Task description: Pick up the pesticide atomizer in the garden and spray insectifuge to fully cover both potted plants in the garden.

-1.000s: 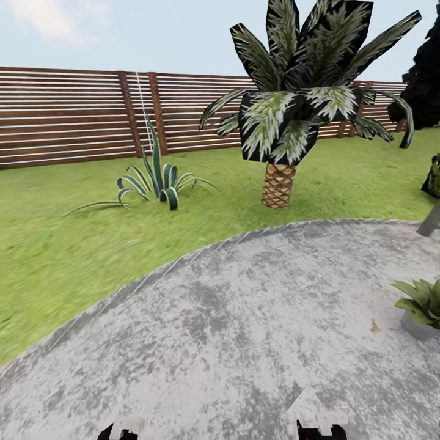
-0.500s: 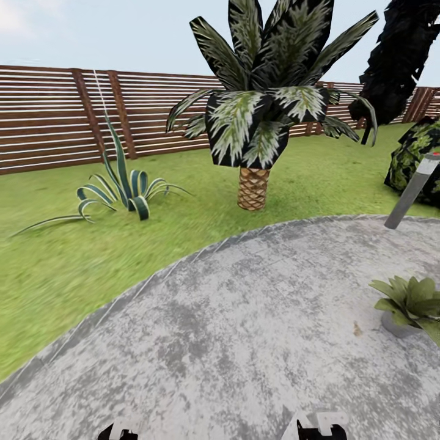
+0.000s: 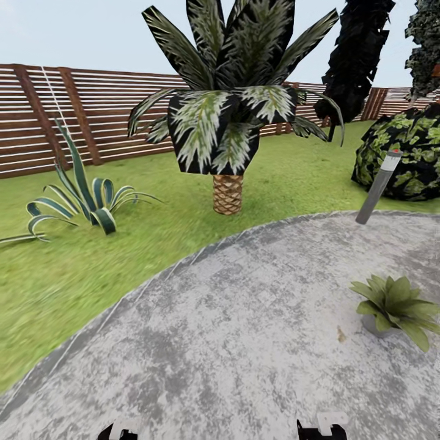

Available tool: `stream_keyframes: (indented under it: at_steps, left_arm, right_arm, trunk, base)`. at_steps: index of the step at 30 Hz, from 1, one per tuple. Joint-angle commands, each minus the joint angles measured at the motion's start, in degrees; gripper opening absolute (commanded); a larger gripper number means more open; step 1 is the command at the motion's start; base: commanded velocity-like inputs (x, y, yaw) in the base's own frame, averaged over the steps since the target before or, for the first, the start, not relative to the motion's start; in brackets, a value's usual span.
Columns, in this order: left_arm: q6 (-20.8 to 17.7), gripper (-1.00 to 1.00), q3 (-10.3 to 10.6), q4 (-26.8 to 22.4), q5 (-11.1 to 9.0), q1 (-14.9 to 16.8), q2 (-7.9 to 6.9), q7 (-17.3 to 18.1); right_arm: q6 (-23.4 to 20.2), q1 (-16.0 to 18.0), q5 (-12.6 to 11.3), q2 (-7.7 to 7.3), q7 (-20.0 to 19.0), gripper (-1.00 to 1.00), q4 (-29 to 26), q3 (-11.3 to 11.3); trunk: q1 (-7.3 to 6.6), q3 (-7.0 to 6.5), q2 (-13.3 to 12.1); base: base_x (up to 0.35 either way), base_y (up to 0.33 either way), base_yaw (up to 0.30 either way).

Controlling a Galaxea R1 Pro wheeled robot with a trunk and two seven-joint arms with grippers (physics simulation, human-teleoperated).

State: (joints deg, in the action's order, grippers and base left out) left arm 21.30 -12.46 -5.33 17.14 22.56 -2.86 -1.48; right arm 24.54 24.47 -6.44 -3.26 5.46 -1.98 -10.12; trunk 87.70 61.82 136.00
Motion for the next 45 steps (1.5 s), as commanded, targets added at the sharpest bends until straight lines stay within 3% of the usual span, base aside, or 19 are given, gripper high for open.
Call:
stream_keyframes:
  at_steps: [1,19,33,45]
  left_arm:
    - [0.2,-1.0,-0.4,0.1,0.6,0.0,0.0,-0.2]
    - [0.2,-1.0,-0.4,0.1,0.6,0.0,-0.03,-0.2]
    - [0.2,-1.0,-0.4,0.1,0.6,0.0,-0.04,-0.2]
    - [0.2,-1.0,-0.4,0.1,0.6,0.0,0.05,-0.2]
  right_arm:
    - [0.2,0.0,-0.6,0.01,0.1,1.0,0.0,-0.5]
    - [0.2,0.0,-0.6,0.01,0.1,1.0,0.0,-0.5]
    - [0.2,0.0,-0.6,0.01,0.1,1.0,0.0,-0.5]
    - [0.2,0.0,-0.6,0.01,0.1,1.0,0.0,-0.5]
  trunk:
    - [0.02,0.05,0.0]
    - [0.02,0.05,0.0]
    - [0.02,0.05,0.0]
    - [0.02,0.05,0.0]
  base:
    - [0.337,0.0,-0.266]
    - [0.323,0.0,-0.267]
    - [0.027,0.004,-0.267]
    - [0.227,0.186,-0.267]
